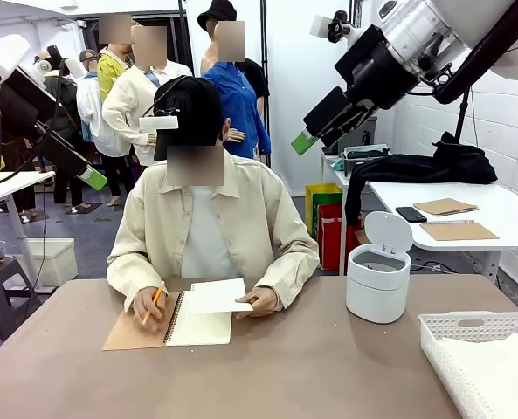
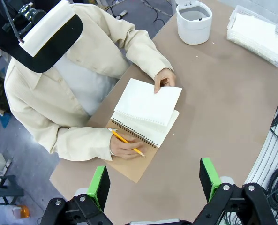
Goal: Sort the paper based on its condition.
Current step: If a person hands you a paper, place it in the Organizing basket , and if it's crumpled, put it in the Trash can.
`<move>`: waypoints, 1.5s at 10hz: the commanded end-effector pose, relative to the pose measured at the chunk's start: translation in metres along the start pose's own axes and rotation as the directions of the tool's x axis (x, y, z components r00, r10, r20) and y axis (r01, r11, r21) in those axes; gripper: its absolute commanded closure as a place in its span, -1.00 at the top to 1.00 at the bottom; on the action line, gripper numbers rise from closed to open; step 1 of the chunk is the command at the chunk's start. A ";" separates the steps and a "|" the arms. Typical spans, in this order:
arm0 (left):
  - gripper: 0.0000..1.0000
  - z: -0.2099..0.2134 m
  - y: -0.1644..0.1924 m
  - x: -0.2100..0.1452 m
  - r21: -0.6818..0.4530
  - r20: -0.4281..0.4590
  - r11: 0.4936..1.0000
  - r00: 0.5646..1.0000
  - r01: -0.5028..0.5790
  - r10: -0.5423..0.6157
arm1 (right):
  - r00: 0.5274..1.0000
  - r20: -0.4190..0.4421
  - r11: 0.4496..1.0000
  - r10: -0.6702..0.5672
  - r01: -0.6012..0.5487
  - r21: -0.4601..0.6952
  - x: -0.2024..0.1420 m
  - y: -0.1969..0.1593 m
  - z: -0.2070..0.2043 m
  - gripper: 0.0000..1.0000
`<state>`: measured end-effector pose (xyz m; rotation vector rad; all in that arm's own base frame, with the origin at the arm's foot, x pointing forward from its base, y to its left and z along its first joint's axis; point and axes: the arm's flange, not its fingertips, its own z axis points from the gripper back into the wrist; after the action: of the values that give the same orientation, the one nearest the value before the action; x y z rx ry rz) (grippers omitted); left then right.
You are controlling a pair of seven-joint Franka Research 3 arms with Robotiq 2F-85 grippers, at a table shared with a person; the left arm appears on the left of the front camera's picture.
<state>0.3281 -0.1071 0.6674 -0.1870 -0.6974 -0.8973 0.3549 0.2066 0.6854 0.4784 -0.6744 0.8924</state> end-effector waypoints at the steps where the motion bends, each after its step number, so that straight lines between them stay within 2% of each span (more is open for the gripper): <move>1: 1.00 0.000 0.001 0.000 0.002 0.004 1.000 1.000 -0.004 0.004 | 1.000 -0.002 1.000 0.002 -0.002 0.000 0.000 -0.001 0.000 1.00; 15: 1.00 0.000 0.001 0.000 0.002 0.004 1.000 1.000 -0.004 0.004 | 1.000 -0.002 1.000 0.002 -0.002 0.000 0.000 -0.001 0.000 1.00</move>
<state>0.3281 -0.1071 0.6674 -0.1870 -0.6974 -0.8973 0.3549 0.2066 0.6854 0.4783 -0.6744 0.8924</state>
